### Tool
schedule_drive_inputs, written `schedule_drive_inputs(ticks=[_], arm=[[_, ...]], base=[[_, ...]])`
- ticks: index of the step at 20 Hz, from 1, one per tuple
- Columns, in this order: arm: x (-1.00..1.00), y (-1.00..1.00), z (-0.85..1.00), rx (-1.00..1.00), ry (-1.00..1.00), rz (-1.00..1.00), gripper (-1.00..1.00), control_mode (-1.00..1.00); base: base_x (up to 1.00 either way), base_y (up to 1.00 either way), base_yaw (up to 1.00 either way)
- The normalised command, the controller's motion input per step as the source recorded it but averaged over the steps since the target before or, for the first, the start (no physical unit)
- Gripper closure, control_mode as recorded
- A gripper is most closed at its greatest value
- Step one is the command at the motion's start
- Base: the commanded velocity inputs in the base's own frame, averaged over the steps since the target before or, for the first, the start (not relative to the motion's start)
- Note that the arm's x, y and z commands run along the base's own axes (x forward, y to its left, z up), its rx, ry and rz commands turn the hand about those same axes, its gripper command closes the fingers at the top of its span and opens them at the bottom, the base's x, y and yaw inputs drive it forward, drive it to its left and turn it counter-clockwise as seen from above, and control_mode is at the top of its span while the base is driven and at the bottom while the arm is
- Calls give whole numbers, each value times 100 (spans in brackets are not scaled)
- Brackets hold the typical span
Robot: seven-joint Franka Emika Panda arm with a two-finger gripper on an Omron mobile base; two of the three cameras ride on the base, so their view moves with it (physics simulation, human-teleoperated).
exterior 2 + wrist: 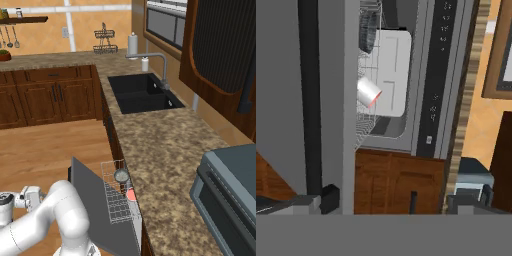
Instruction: Pick up the cup and bowl from the counter, place them in the dishwasher, and close the dishwasher door.
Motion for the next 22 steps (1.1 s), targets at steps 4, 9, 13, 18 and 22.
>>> schedule_drive_inputs(ticks=[4, 9, 13, 18, 22], arm=[[55, 0, -67, 4, 0, 20, -100, -100], [60, 0, -78, 1, 0, 11, -100, -100], [59, 3, -82, 0, 5, 1, -100, -100], [57, 1, -74, -6, 1, -1, -100, -100], [56, -2, -63, -15, 0, -5, -100, -100]], base=[[0, 0, 0], [0, 0, 0], [0, 0, 0], [0, 0, 0], [0, 0, 0]])
